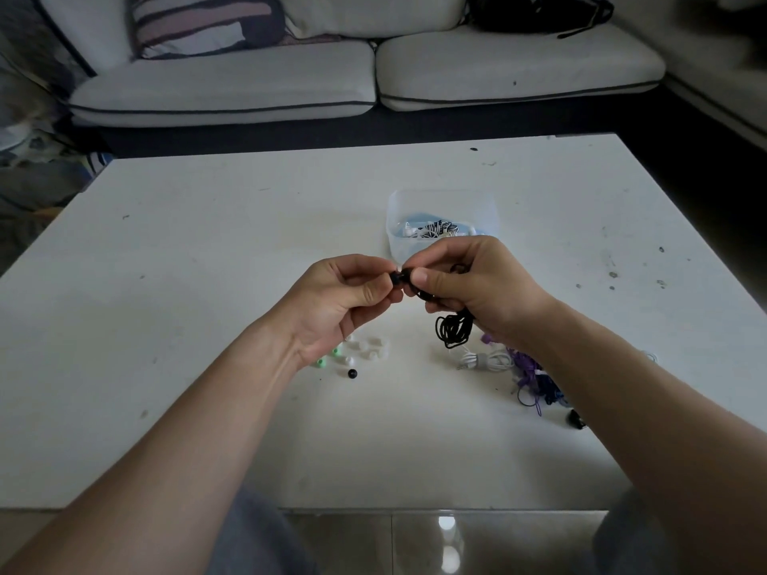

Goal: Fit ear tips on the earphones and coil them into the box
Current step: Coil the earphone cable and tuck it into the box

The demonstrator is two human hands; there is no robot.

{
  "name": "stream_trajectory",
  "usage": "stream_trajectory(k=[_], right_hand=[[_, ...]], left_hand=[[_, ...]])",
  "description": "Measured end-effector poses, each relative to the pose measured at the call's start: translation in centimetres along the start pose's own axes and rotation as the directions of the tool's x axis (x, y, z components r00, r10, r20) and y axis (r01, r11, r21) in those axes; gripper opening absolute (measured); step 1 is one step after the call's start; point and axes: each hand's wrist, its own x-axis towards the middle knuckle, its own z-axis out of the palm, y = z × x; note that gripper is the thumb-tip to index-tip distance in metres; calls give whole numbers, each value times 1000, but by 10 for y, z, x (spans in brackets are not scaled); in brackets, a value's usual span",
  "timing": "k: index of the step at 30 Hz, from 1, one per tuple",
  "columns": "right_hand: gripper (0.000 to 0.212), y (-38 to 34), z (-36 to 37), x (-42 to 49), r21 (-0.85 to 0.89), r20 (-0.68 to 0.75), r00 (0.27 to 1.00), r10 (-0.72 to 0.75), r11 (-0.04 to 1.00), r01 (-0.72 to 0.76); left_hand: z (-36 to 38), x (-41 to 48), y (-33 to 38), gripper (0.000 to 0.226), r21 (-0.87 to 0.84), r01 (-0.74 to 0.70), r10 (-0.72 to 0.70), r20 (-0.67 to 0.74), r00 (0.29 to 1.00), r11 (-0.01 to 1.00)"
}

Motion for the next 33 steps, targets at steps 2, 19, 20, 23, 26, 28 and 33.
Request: stream_trajectory(k=[2, 19, 20, 23, 26, 28, 33], right_hand=[[11, 0, -1, 0, -101, -22, 999, -28, 995, 25], [8, 9, 0, 1, 25, 25, 999, 44, 999, -45], [9, 10, 2, 1, 55, 10, 999, 43, 998, -44], [11, 14, 7, 3, 239, 3, 997, 73, 968, -72], [12, 12, 7, 4, 329, 31, 994, 107, 938, -112], [11, 10, 5, 3, 304, 46, 994, 101, 946, -110], [9, 3, -3, 2, 42, 45, 999, 27, 999, -28]], left_hand=[[-1, 0, -1, 17, 22, 10, -10, -16, 1000, 1000], [-1, 1, -5, 14, 77, -19, 21, -16, 1000, 997], [0, 1, -5, 15, 69, -27, 28, -21, 999, 997], [3, 3, -4, 16, 41, -54, 55, -25, 998, 998], [2, 3, -2, 16, 8, -55, 55, -29, 998, 998], [2, 2, -2, 17, 7, -48, 49, -25, 998, 999], [3, 0, -2, 16, 28, -21, 21, -13, 1000, 999]])
